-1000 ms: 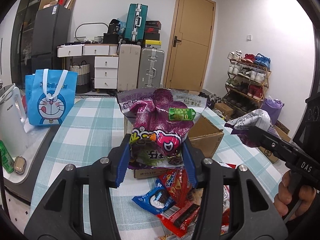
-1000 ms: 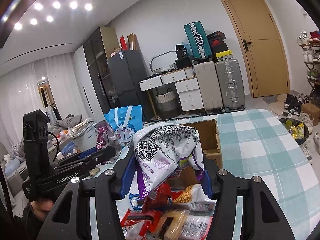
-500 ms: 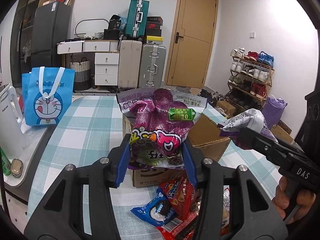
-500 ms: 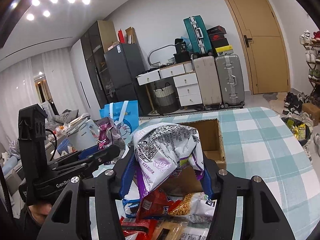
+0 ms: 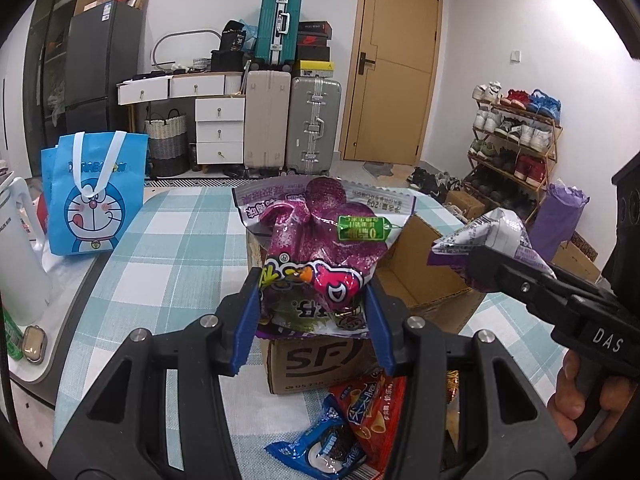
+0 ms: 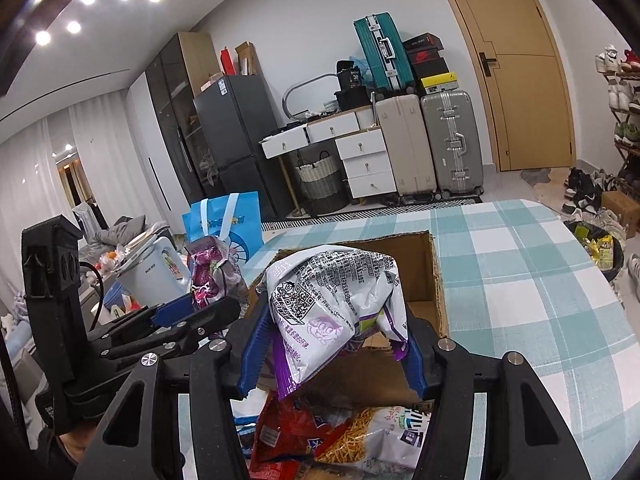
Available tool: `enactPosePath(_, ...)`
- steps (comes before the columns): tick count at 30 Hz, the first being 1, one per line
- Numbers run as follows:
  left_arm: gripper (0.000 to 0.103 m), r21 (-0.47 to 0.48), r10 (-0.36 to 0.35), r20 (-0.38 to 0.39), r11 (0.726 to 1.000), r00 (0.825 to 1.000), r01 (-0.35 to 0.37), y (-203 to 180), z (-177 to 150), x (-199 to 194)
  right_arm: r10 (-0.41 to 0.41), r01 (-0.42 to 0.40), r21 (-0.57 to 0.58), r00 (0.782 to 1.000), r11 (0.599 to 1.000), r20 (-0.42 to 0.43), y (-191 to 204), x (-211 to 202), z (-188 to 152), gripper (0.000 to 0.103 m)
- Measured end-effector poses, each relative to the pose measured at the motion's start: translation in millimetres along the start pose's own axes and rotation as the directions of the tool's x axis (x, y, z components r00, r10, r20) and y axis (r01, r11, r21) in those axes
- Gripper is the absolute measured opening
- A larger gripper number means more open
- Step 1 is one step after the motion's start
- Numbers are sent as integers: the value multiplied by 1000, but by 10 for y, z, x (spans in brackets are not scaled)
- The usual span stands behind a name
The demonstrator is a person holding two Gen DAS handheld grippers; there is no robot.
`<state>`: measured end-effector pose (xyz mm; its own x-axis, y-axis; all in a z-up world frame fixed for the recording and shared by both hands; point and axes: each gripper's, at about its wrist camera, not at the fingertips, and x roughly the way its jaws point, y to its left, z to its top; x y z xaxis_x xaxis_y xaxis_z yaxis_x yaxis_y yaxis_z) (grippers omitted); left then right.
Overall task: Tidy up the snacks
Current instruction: 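Carry both bags over the cardboard box and open both grippers to drop them, then withdraw both grippers from the box back toward the snack pile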
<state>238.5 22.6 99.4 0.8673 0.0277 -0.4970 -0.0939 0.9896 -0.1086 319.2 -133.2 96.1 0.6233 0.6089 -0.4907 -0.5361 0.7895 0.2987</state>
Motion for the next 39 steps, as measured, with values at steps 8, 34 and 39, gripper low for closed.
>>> enactPosePath(8, 45, 16, 18, -37, 1000, 999, -17, -98, 81, 297, -46, 47, 14, 997, 999, -58, -110, 277, 28, 58)
enactPosePath(34, 83, 77, -2, -95, 997, 995, 9, -84, 26, 585, -57, 58, 10, 998, 998, -37, -206, 218, 66, 94)
enactPosePath(39, 85, 59, -7, -94, 998, 996, 13, -33, 13, 362, -45, 46, 25, 998, 999, -39, -228, -21, -4, 102)
